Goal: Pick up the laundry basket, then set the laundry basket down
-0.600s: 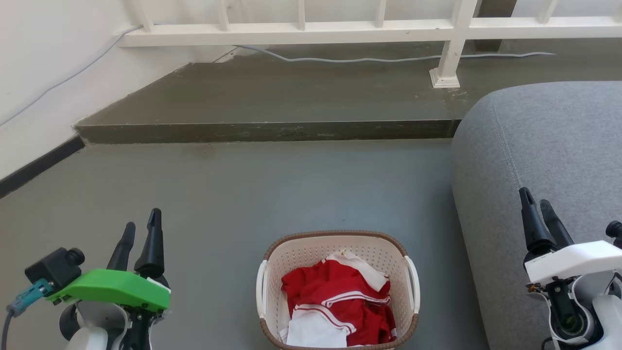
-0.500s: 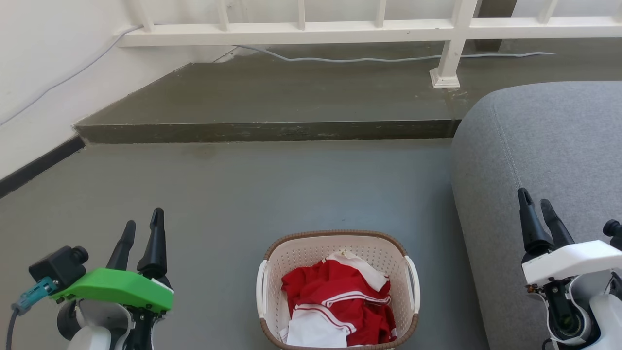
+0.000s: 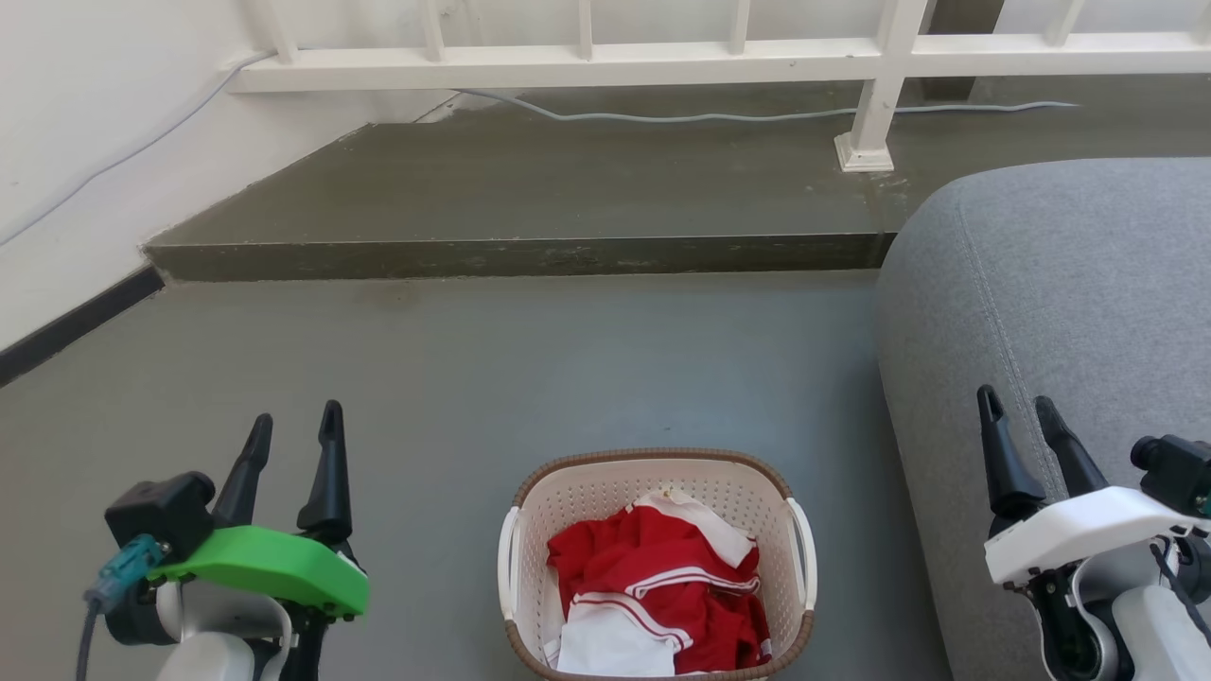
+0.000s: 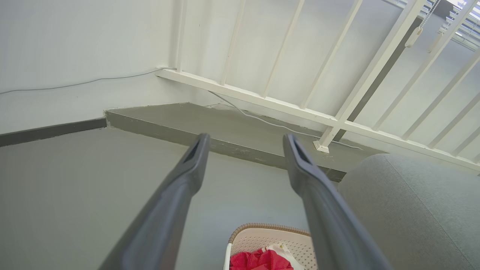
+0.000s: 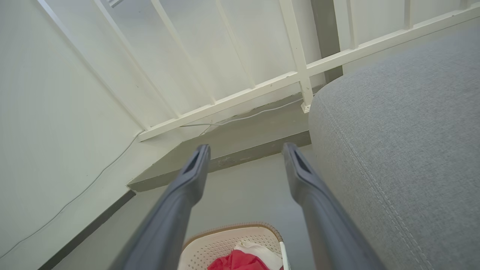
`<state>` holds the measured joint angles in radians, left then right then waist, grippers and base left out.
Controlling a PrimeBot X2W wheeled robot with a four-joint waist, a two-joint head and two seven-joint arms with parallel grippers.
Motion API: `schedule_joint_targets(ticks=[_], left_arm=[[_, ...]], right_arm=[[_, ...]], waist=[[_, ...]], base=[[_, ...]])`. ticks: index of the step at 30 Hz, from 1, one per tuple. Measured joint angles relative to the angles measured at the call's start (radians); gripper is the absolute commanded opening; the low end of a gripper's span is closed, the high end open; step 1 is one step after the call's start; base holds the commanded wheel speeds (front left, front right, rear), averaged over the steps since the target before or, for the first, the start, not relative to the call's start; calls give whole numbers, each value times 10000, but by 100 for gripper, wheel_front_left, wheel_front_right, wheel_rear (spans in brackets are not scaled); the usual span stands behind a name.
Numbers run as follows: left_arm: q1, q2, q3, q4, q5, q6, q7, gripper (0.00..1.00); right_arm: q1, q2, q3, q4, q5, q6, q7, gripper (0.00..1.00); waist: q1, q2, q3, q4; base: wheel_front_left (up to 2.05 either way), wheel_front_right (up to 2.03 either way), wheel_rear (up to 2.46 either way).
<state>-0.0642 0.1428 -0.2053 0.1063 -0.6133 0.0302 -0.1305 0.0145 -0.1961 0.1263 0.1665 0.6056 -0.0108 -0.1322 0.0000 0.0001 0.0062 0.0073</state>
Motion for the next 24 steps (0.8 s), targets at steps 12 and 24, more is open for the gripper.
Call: schedule_joint_targets(ticks=[12,24], left_arm=[[46,15,-531,-79,1496,278,-445,100],[244,38,-907,31,2824,548,-704,100]], right_arm=[[240,-12,196,13,-1185,-265,-416,100],[396,-82,456,63,-2491,-516,-805,100]], waist=[[0,0,24,2],[0,0,-3,58]], base=[[0,0,0],[0,0,0]])
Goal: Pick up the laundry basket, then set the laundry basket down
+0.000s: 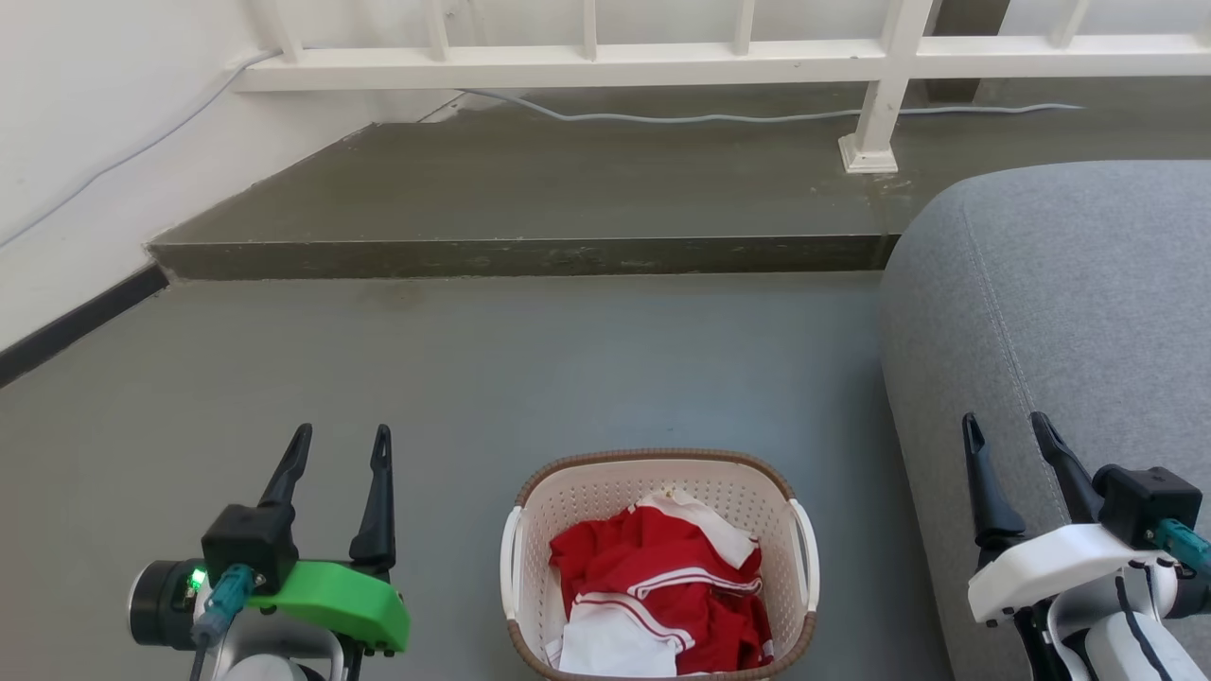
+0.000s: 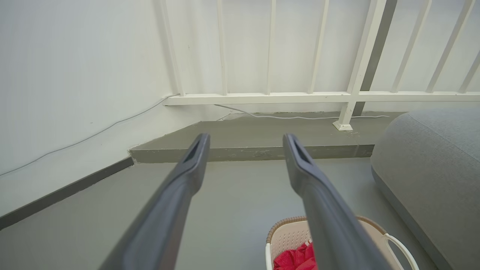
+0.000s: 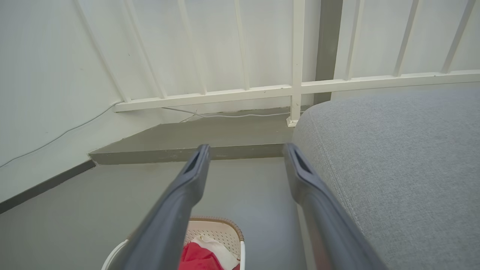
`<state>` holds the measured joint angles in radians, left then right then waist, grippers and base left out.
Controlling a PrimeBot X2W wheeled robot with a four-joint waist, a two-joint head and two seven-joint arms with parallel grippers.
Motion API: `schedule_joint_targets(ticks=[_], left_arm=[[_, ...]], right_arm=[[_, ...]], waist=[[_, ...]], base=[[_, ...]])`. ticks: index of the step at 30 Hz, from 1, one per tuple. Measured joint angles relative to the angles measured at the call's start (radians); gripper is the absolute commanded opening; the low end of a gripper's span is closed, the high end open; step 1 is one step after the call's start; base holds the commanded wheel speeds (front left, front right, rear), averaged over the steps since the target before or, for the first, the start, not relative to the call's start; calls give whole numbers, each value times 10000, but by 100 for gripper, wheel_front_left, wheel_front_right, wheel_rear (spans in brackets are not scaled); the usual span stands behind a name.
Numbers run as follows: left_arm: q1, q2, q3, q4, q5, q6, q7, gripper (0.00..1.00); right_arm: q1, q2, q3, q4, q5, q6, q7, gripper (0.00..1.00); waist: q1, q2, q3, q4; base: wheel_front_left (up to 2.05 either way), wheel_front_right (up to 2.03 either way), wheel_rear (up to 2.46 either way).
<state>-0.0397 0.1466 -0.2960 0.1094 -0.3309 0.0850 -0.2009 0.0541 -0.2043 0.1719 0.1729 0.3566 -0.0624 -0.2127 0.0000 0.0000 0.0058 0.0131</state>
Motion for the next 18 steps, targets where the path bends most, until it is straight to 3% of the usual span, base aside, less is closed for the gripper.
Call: schedule_joint_targets(ticks=[10,18], left_arm=[[21,52,-355,21,1112,167,-207,100],[22,92,-366,63,1174,169,-211,100]], right_arm=[[175,-142,236,54,-1047,-100,-347,100],[175,-132,228,121,-1014,-96,-349,100]], waist=[[0,0,-79,23],[0,0,-118,44]], base=[[0,0,0],[0,0,0]])
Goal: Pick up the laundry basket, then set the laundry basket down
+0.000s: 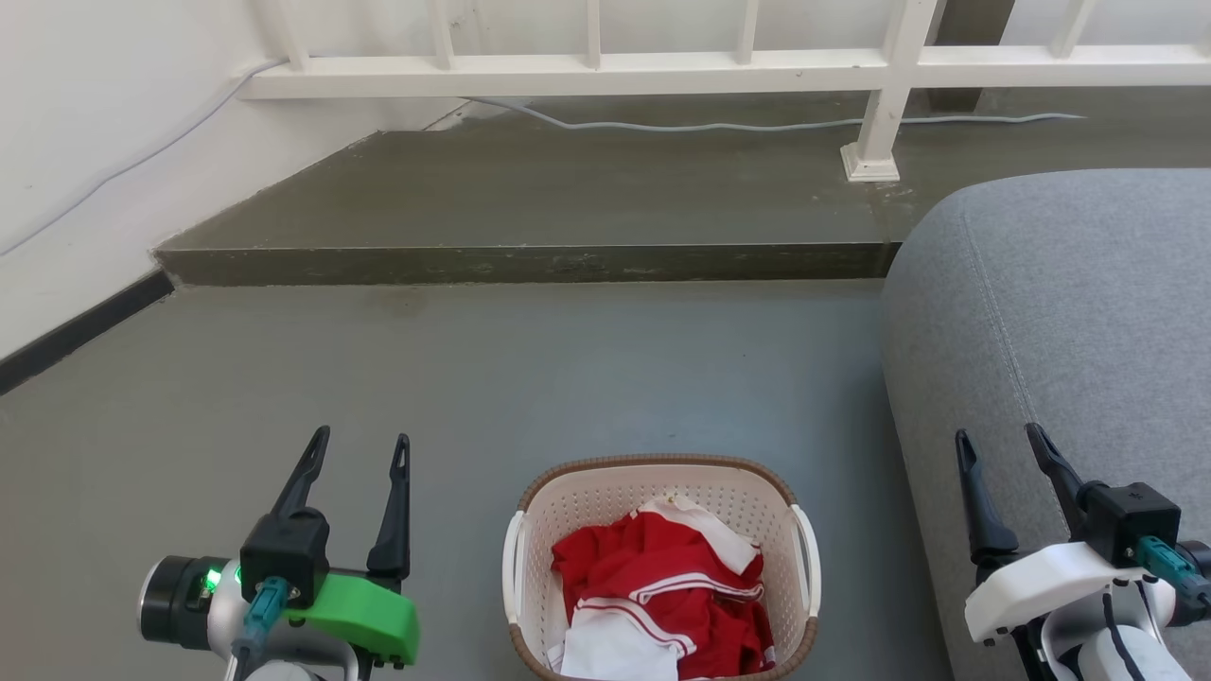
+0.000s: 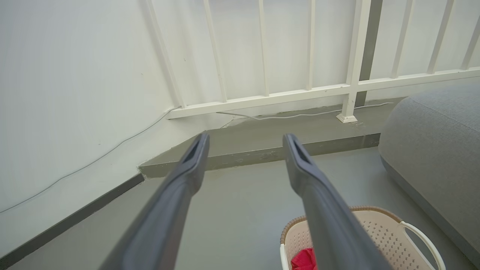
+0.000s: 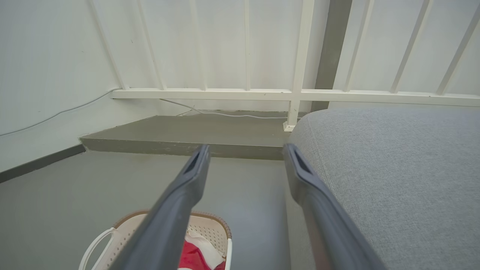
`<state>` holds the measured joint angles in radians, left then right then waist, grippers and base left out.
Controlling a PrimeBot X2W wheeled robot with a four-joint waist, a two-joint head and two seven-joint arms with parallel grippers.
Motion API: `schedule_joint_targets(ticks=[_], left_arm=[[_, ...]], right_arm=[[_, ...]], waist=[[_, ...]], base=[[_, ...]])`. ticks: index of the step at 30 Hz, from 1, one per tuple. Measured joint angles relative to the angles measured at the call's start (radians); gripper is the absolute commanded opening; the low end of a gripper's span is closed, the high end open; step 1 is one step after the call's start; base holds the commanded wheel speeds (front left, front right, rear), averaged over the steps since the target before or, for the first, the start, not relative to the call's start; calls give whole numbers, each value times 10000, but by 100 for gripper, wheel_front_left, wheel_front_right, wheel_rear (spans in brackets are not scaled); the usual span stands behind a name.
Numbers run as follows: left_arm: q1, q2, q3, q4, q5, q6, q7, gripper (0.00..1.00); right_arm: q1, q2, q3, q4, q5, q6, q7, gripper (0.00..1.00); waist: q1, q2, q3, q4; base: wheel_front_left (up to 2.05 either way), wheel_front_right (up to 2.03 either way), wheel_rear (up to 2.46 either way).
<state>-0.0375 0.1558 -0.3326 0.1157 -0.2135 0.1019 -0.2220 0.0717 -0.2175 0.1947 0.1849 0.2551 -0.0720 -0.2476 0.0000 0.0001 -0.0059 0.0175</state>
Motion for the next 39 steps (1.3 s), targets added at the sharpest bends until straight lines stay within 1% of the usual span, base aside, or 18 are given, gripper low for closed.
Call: schedule_joint_targets(ticks=[11,14,17,24,31,35,39], left_arm=[[1,-10,96,65,-52,2,13,100],[2,-10,132,31,-107,42,27,100],[-2,-13,119,-21,-105,42,105,100],[-118,-38,52,-96,-59,42,180,100],[-804,-146,-213,48,-12,15,259,100],[-1268,-221,-309,293,-6,-155,383,100],[-1798,-447,-464,696,-69,-407,560,100]], right_arm=[[0,27,-63,109,54,13,0,100],[-5,33,-67,42,102,98,0,100],[-19,35,-140,-6,130,100,-2,100],[-472,134,-242,4,368,121,-27,100],[-1013,221,-257,359,497,280,-29,100],[-1377,267,-276,577,570,324,-27,100],[-1845,291,-272,819,635,387,-15,100]], waist=[[0,0,43,-16],[0,0,170,-30],[0,0,384,-38],[0,0,1115,-67],[0,0,2018,-113],[0,0,2561,-130],[0,0,3118,-139]], base=[[0,0,0],[0,0,0],[0,0,0],[0,0,0],[0,0,0],[0,0,0],[0,0,0]])
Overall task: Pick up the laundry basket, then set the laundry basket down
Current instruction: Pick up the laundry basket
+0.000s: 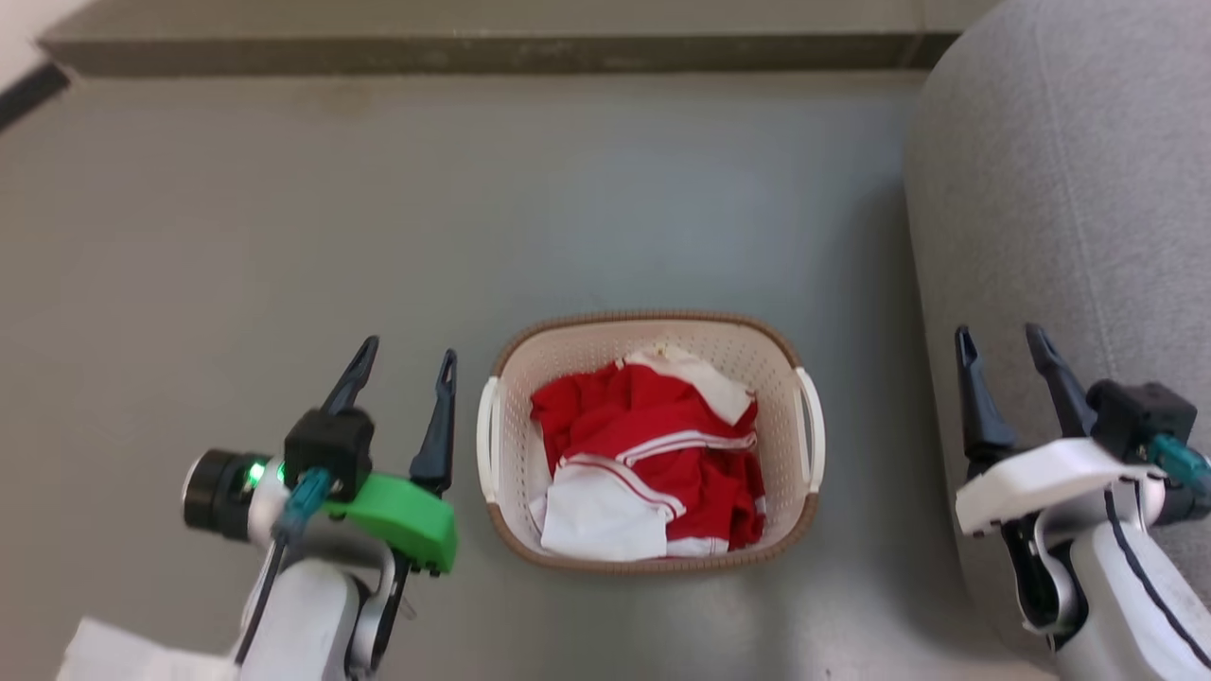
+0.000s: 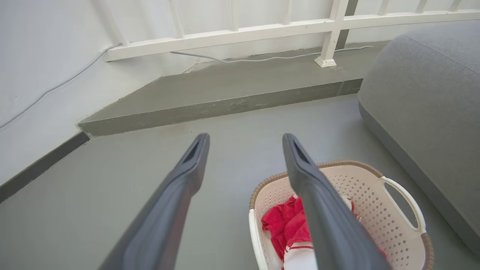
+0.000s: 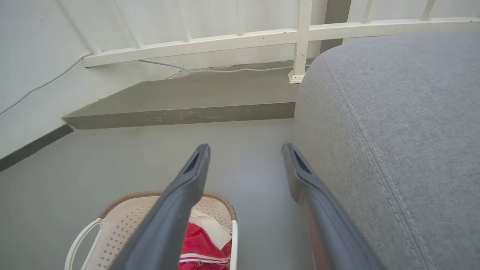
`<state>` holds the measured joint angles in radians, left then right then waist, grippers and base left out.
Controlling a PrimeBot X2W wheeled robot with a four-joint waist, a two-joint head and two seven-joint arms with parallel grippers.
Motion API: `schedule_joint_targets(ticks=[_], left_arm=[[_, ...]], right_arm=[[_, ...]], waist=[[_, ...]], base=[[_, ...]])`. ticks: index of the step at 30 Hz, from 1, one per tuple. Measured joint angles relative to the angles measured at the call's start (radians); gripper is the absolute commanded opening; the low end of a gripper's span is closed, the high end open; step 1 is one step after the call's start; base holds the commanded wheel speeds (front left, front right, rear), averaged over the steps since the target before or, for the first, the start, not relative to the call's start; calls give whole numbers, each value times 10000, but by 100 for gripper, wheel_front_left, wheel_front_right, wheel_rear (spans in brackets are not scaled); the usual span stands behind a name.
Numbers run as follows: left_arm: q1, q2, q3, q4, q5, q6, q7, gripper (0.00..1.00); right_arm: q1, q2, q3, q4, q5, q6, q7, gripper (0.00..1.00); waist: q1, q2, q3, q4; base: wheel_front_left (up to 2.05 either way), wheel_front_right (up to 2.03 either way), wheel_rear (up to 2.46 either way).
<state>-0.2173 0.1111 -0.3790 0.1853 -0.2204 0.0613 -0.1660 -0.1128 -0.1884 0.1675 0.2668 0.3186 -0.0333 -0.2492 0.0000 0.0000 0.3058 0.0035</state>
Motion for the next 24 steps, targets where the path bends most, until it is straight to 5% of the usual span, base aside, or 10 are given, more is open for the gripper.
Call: schedule_joint_targets(ticks=[24], left_arm=[[-4521,-495,-487,3254,-96,-1258,1432,100]], right_arm=[[-3799,184,364,2010,-13,593,493,100]], waist=[[2,0,3399,95]], base=[[0,0,0]])
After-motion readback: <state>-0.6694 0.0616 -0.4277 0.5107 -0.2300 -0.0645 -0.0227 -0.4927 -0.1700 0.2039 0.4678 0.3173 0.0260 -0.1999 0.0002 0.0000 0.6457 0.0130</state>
